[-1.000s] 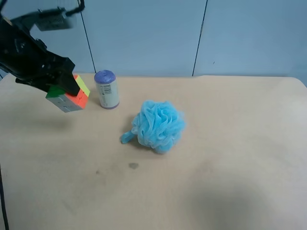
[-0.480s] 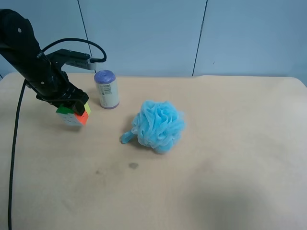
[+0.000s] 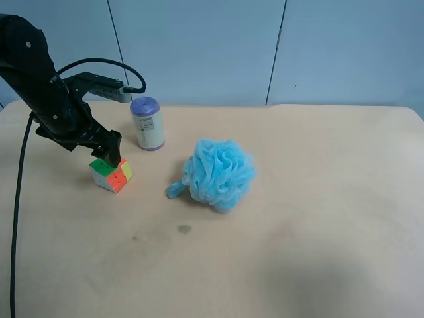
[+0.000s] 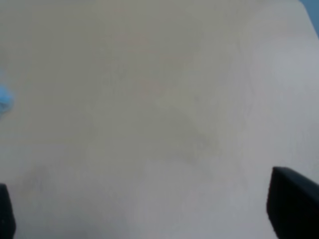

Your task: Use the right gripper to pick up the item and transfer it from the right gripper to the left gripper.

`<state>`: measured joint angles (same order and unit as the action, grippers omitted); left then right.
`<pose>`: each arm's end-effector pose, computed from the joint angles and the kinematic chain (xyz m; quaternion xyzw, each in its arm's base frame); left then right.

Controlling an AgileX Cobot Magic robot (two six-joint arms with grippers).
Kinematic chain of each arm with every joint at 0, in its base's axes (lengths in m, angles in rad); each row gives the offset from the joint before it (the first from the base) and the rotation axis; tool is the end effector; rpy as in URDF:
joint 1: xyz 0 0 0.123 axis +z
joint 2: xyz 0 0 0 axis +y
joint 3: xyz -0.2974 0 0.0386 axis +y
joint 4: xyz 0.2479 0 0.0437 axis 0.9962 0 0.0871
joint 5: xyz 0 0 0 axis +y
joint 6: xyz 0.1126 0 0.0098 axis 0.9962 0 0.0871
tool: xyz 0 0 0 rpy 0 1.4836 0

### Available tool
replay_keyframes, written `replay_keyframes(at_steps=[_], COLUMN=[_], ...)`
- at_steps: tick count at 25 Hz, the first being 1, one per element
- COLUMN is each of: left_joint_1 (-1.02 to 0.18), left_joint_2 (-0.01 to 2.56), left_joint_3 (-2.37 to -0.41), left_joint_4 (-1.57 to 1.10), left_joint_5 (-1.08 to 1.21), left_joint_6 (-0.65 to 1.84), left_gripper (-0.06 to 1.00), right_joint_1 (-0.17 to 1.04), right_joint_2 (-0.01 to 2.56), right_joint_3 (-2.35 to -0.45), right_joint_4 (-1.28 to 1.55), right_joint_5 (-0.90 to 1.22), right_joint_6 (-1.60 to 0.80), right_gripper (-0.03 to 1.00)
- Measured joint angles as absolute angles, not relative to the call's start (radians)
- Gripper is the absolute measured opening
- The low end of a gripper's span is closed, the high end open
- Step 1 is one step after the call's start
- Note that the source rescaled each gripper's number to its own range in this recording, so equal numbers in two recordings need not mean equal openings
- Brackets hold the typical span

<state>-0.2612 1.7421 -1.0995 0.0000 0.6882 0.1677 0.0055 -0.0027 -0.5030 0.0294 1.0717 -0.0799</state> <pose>0.3378 -0.0903 0.1888 0.2100 0.9640 -0.0076 0.1627 -0.0015 0.0029 0.2670 -0.0372 0.8537 -0.0046 0.5194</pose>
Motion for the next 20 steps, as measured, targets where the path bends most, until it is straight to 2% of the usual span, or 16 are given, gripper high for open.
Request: replay_keyframes(at_steps=[13,20], left_joint_1=[-0.261,-0.261], left_joint_2=[1.299,1.029], left_joint_3=[-1.103,-1.084], left_joint_4=[0.000,0.000], left_joint_5=[1.009,1.052], left_joint_6=[0.138,0.071], left_gripper=[0.99,0.99], right_joint_1=[0.006,0.006], right_joint_2=[-0.003,-0.003], right_joint_3=[-0.503,-0.503], right_joint_4=[0.029,0.029], right_joint_5=[1.072,1.072], right_joint_6=[-0.080,-0.080], right_gripper=[1.00,1.00])
